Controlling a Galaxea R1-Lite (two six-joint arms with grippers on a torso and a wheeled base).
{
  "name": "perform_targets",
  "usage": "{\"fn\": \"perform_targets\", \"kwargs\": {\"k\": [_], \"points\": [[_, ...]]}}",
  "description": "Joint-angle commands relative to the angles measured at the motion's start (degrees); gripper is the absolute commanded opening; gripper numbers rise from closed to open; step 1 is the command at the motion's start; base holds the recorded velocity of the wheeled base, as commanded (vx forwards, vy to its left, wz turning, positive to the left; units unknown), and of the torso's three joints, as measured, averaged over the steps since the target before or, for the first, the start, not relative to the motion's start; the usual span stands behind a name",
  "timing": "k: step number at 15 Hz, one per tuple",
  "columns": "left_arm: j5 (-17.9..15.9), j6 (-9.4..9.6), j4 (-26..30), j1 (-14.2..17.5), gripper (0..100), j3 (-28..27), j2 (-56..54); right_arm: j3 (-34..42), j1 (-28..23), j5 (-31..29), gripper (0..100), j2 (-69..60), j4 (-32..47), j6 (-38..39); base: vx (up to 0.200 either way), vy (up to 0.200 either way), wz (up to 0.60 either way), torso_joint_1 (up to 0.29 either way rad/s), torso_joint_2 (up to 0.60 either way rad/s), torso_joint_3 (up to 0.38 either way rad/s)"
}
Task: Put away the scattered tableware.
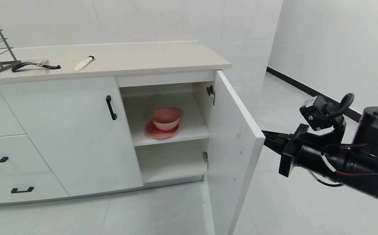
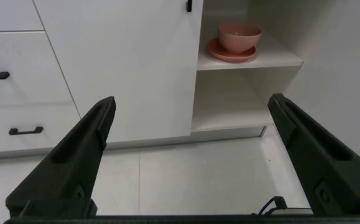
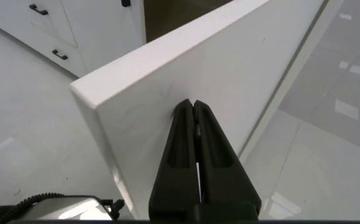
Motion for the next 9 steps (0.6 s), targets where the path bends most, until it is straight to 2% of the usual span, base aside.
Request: {"fn": "perform_targets", "kwargs": {"k": [1, 9], "points": [[0.02, -0.02, -0.04, 0.01, 100, 0.00, -0.02, -0.71, 0.84, -0.02, 0, 4.08, -1.78, 0.11, 0.000, 0.000, 0.00, 0.000, 0.00, 0.000], [0.11, -0.02, -0.04, 0.01, 100, 0.00, -0.02, -6.33, 4.70, -0.37, 0, 11.37, -3.98, 0.37, 0.000, 0.000, 0.00, 0.000, 0.00, 0.000]]}}
